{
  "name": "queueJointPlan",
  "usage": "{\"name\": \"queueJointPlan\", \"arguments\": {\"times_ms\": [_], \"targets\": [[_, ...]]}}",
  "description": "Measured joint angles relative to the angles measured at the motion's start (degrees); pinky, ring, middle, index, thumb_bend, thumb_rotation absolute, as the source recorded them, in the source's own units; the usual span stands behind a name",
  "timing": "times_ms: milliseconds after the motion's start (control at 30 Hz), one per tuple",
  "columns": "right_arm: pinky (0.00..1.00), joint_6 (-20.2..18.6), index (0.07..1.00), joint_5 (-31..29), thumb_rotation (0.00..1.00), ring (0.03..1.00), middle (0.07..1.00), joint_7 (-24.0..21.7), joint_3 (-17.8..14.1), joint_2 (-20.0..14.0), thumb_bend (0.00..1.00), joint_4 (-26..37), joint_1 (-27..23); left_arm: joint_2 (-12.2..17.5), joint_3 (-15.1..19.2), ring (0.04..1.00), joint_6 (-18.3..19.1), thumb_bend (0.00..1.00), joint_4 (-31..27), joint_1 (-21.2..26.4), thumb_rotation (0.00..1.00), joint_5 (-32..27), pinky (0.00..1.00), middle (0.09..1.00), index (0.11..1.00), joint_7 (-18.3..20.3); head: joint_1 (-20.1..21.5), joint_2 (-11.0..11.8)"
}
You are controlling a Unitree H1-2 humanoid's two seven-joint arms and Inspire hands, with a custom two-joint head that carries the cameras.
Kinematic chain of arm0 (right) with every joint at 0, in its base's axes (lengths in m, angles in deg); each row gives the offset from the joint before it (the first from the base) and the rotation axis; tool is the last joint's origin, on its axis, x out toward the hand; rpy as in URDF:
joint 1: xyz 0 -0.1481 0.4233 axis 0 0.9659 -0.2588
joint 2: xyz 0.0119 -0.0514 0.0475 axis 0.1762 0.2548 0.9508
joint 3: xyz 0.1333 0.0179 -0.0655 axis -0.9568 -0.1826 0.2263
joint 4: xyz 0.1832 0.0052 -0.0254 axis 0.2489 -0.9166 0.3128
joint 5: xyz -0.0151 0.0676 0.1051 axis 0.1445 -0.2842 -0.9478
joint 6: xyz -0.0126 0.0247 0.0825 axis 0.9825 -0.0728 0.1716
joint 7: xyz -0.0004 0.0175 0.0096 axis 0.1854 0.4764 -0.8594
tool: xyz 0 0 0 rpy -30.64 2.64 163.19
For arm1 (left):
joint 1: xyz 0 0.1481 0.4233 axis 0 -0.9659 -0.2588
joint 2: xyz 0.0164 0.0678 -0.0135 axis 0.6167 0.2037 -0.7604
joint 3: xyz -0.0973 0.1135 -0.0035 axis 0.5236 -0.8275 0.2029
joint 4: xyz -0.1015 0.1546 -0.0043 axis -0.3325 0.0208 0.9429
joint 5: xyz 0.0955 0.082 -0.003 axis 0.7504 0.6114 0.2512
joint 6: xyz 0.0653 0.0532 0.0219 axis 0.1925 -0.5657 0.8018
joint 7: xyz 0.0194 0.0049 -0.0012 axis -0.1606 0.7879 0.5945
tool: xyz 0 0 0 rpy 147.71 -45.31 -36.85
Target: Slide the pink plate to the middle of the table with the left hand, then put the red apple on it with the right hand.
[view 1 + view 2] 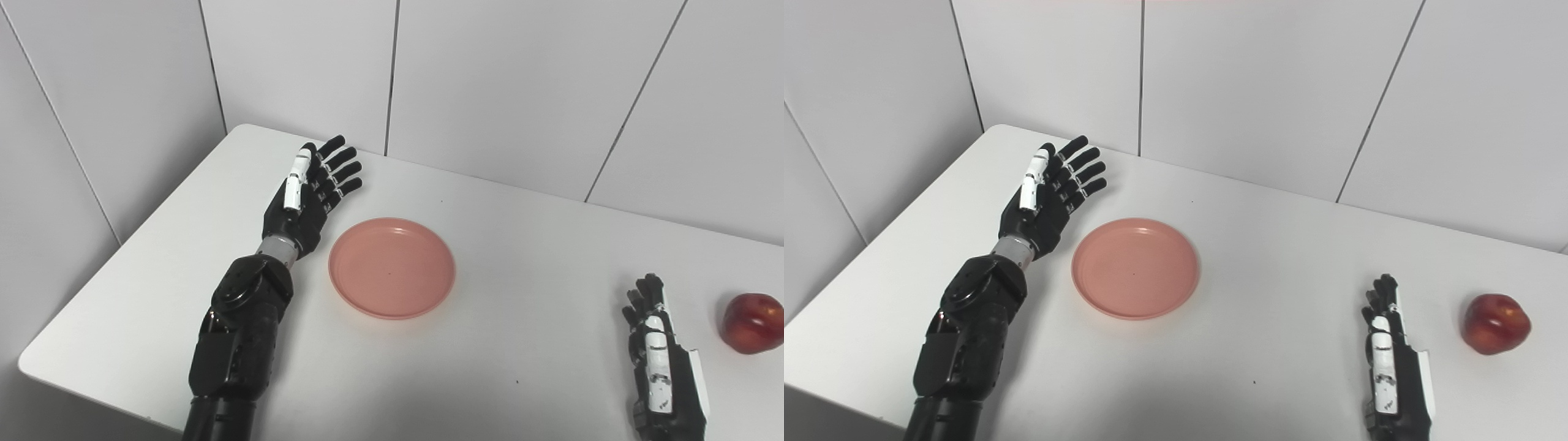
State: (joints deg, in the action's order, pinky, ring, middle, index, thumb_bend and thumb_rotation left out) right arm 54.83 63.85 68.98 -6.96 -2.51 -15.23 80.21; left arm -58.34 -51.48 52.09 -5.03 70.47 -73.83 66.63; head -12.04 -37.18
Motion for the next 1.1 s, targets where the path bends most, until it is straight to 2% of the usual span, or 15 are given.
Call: {"name": "queueJointPlan", "arguments": {"times_ms": [167, 400, 900, 1100], "targets": [[1.00, 0.0, 0.996, 0.0, 1.00, 1.000, 1.000, -0.1, 0.0, -0.1, 0.34, 0.0, 0.1, 0.4, 1.7, 0.846, -0.6, 0.33, 2.4, -0.8, 1.00, 0.0, 0.85, 0.845, 0.829, 0.0, -0.2, -0.1], [1.00, 0.0, 0.997, -0.6, 1.00, 1.000, 1.000, -0.3, 0.0, -0.1, 0.33, 0.0, 0.1, 0.4, 2.0, 0.862, -0.7, 0.32, 4.2, -1.5, 1.00, 0.0, 0.87, 0.861, 0.840, -0.1, -0.3, -0.4], [1.00, -0.1, 0.992, -0.7, 1.00, 1.000, 1.000, -0.2, 0.0, -0.2, 0.34, 0.1, 0.1, -0.7, 0.9, 0.878, -1.3, 0.30, 4.3, -4.1, 1.00, 0.9, 0.89, 0.878, 0.851, 0.4, -0.3, -0.6], [1.00, -0.6, 0.993, -0.7, 1.00, 1.000, 1.000, -0.2, 0.1, -0.1, 0.35, 0.4, 0.1, -2.4, -0.3, 0.875, -1.3, 0.31, 3.9, -4.2, 1.00, 1.0, 0.87, 0.876, 0.853, 0.4, 0.1, -0.9]]}}
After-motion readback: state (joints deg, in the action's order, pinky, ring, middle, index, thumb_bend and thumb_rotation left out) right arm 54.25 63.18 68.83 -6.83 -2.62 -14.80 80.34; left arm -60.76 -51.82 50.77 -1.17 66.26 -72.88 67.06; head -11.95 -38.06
